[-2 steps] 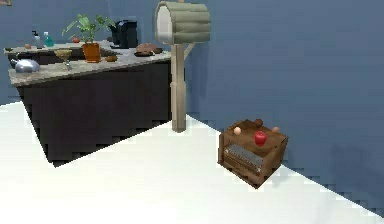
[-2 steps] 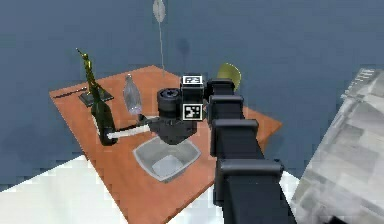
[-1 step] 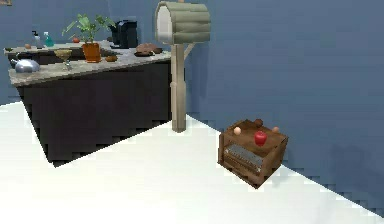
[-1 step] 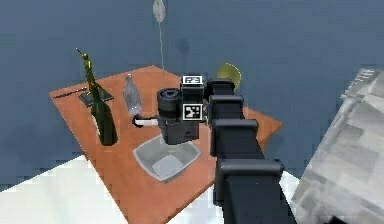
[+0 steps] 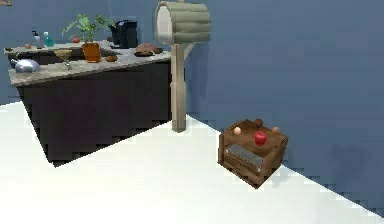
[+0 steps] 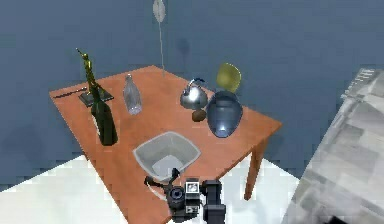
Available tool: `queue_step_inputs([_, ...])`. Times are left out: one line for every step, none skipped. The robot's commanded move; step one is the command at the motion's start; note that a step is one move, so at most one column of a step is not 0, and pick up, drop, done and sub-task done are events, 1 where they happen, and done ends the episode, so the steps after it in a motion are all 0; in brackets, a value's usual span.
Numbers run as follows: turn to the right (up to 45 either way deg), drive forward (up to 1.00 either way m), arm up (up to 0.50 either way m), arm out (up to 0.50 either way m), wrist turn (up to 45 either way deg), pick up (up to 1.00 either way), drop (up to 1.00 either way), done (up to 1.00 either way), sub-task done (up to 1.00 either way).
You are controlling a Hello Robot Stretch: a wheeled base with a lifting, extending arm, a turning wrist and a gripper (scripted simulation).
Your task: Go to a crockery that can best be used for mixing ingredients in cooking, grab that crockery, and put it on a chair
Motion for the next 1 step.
queue_step_inputs([0.0,0.00,0.00,0.00,0.0,1.00,0.00,0.00,0.00])
